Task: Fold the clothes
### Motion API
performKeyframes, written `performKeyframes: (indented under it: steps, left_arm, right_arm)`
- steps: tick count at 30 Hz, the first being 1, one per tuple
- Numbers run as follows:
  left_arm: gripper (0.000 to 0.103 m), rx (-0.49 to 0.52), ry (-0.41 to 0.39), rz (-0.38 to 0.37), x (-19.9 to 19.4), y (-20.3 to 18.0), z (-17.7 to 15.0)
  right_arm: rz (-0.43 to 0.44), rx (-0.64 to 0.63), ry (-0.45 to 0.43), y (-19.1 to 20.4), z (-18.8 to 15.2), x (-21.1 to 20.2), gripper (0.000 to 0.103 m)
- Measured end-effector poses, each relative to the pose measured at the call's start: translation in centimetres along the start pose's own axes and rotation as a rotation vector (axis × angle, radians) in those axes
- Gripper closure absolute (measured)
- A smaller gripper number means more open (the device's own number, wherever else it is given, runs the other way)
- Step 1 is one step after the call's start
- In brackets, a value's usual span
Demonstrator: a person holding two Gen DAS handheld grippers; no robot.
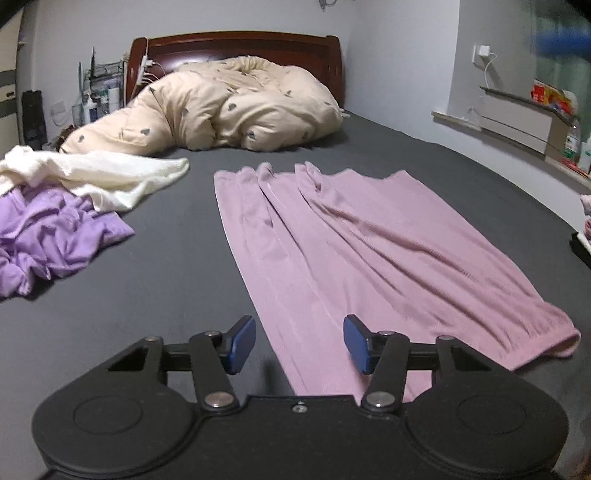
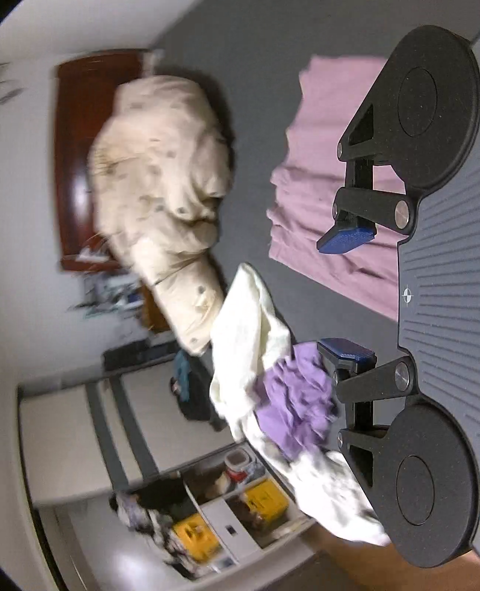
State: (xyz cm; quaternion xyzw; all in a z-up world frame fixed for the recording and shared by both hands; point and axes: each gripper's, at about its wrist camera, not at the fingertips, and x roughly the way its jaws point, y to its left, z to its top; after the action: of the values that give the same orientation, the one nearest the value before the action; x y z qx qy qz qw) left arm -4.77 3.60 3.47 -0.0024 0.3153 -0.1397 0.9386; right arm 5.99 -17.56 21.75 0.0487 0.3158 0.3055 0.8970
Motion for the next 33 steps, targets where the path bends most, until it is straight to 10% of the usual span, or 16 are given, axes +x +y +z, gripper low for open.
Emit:
performKeyframes:
  steps: [13, 22, 33]
  left_arm:
    - [0.061, -0.048, 0.044, -0.15, 1.7, 0.4, -1.7]
    - [0.07, -0.082, 0.044, -0.175, 2.3, 1.2, -1.6]
    - [0.098, -0.071, 0.051, -0.169, 1.9, 1.7, -1.5]
  right_arm:
    - [-0.202, -0.115, 0.343, -3.7, 7.6, 30.4, 0.061]
    - [-0.28, -0.008, 0.406, -7.9, 6.2, 36.6, 0.064]
    - [-0.262, 0.037, 0.392, -9.4, 6.1, 38.1, 0.1]
